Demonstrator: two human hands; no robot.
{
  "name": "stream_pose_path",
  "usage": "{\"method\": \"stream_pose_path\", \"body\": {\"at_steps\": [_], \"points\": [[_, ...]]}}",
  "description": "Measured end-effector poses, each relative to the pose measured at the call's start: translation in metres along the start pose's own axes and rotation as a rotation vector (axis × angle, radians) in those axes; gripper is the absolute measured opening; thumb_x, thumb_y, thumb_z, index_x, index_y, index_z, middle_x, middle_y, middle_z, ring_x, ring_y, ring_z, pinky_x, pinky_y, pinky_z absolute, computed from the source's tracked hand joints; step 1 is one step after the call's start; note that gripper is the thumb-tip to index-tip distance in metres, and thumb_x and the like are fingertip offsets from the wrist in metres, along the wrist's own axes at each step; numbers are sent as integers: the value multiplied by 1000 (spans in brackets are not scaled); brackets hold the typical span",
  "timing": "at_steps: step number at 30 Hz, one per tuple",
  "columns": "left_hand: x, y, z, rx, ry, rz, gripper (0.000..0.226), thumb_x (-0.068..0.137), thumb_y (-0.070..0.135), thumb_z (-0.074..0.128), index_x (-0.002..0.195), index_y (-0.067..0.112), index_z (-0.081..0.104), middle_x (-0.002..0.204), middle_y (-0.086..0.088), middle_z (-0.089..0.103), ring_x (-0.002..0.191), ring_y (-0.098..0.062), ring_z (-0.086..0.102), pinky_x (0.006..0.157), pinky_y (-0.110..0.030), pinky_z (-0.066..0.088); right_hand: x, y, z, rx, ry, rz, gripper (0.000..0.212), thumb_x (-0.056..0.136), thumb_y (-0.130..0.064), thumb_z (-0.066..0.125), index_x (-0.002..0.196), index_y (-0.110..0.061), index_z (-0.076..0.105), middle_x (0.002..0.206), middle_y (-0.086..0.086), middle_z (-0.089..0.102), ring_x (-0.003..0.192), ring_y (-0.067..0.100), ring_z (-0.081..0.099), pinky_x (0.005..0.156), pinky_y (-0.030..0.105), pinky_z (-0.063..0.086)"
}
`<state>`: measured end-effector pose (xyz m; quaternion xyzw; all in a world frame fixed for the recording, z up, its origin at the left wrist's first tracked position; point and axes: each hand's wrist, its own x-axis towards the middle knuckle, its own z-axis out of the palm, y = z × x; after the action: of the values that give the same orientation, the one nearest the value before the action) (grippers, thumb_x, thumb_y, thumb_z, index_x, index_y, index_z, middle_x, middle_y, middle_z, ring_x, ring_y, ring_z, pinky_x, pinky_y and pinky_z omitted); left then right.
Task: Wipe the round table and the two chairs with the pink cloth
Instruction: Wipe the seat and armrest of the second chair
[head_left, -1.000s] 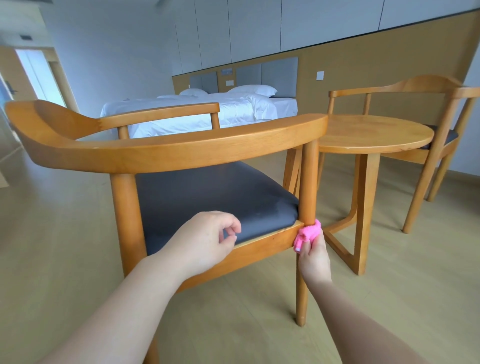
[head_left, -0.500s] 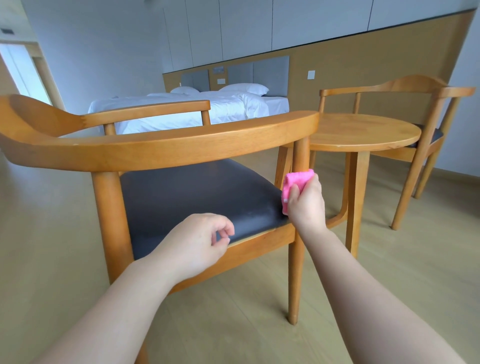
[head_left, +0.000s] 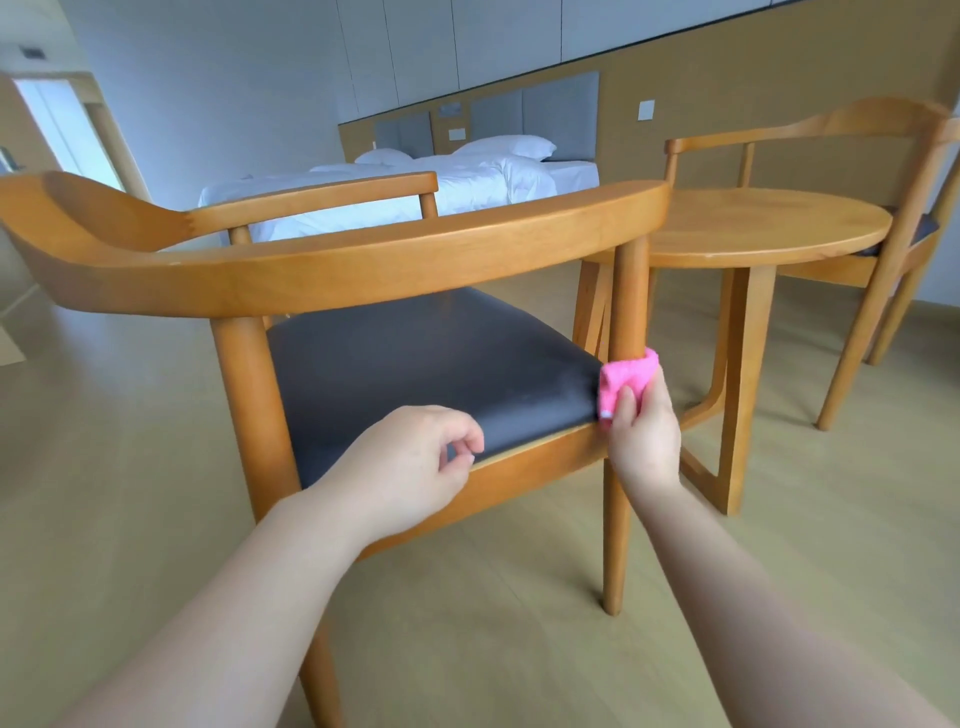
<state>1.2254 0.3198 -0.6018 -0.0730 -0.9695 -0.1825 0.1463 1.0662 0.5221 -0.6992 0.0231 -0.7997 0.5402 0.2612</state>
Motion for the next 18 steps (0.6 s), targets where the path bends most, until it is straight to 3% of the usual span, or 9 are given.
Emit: {"method": "stream_pose_path", "body": {"at_steps": [2, 4, 6, 9, 10, 12, 14, 18], "points": [[-4, 0, -3, 19, -20, 9, 14, 90, 21, 59, 94, 32, 66, 73, 20, 55, 68, 0, 57, 61, -16, 49, -30, 24, 7, 44, -74, 52, 47, 103, -31, 33, 146, -39, 17, 119, -13, 58, 110, 12, 56, 100, 42, 46], [-10, -1, -7, 41, -44, 14, 14, 89, 20, 58, 93, 31, 66, 73, 19, 55, 68, -1, 56, 61, -17, 48, -48, 38, 15, 31, -118, 71, 58, 103, -28, 31, 153, -27, 1, 155, 1, 29, 141, 20, 31, 115, 45, 28], [-17, -4, -12, 50, -55, 19, 14, 89, 19, 59, 91, 30, 66, 74, 17, 56, 67, -2, 56, 61, -19, 49, -56, 39, 26, -7, -75, 86, 62, 104, -22, 31, 153, -14, -6, 162, 5, -1, 149, 20, 2, 121, 38, 8], [-31, -10, -22, 66, -84, 35, 13, 88, 18, 58, 89, 29, 67, 77, 15, 58, 66, -4, 56, 62, -24, 50, -73, 23, 48, -13, -63, 67, 60, 102, -11, 30, 150, 1, -4, 159, 16, -12, 147, 26, -12, 117, 23, -10], [-38, -14, -26, 77, -109, 42, 14, 88, 17, 58, 88, 29, 67, 77, 15, 58, 66, -3, 56, 61, -23, 49, -82, 16, 56, -3, -71, 47, 60, 102, -10, 30, 149, 3, -4, 159, 18, -13, 147, 27, -13, 115, 20, -12], [-54, -23, -37, 123, -184, 47, 20, 86, 12, 55, 83, 29, 65, 75, 16, 57, 68, -1, 55, 61, -20, 46, -99, 4, 69, 25, -79, 28, 61, 101, -10, 31, 149, 4, -5, 158, 19, -13, 147, 28, -14, 118, 27, -9], [-69, -35, -51, 173, -245, 39, 23, 78, 6, 49, 72, 25, 61, 69, 14, 56, 67, -3, 54, 60, -23, 46, -114, -7, 79, 33, -76, 18, 63, 101, -12, 31, 149, 4, -6, 158, 18, -15, 146, 29, -16, 120, 36, -4], [-99, -58, -76, 229, -252, -47, 21, 62, 10, 37, 61, 21, 54, 60, 10, 55, 60, -8, 53, 57, -30, 47, -145, -27, 93, 9, -103, -66, 62, 101, -12, 33, 149, 5, -3, 157, 22, -11, 146, 33, -15, 120, 39, -5]]}}
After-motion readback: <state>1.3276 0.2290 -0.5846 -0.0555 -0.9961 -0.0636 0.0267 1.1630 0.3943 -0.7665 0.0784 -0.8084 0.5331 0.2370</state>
